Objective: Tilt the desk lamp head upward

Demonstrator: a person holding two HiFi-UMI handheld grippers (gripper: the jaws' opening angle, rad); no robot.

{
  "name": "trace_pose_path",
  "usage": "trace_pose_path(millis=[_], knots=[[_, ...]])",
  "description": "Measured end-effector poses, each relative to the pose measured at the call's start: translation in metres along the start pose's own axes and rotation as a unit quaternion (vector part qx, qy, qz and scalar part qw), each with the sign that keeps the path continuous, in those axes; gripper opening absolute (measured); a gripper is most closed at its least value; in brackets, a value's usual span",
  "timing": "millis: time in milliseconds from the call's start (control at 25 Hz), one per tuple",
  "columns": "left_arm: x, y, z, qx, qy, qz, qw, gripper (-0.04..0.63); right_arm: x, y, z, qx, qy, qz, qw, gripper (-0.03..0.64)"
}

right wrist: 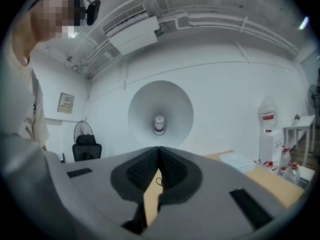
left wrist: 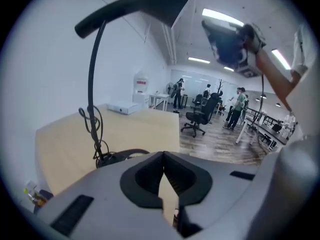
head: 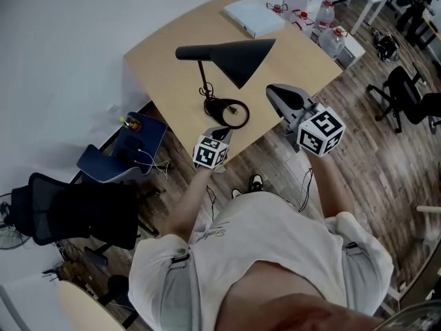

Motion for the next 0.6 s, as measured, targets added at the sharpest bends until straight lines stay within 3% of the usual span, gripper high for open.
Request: trace_pose_path(millis=[320, 600], knots=[[0.047, -0.030, 0.072, -0.014, -0.139, 0.006, 0.9902, 0.014, -0.057, 0.020, 0.036, -0.068, -0.001, 0.009, 0.998, -0.006], [0.075, -0.061, 0.103, 0.005, -0.194, -0.033, 0.9805, 0.015, -0.057, 0.047, 0.048, -0.068, 0.003, 0.083, 0.994, -0.006]])
Point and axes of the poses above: the fingertips, and each gripper's own axes: z backward along the fingers, y to its left, x out of its top, the point moved 10 cm from there along z, backward along the fingers, and after that the axes turned 6 degrees about -x, right-handed, at the moved point
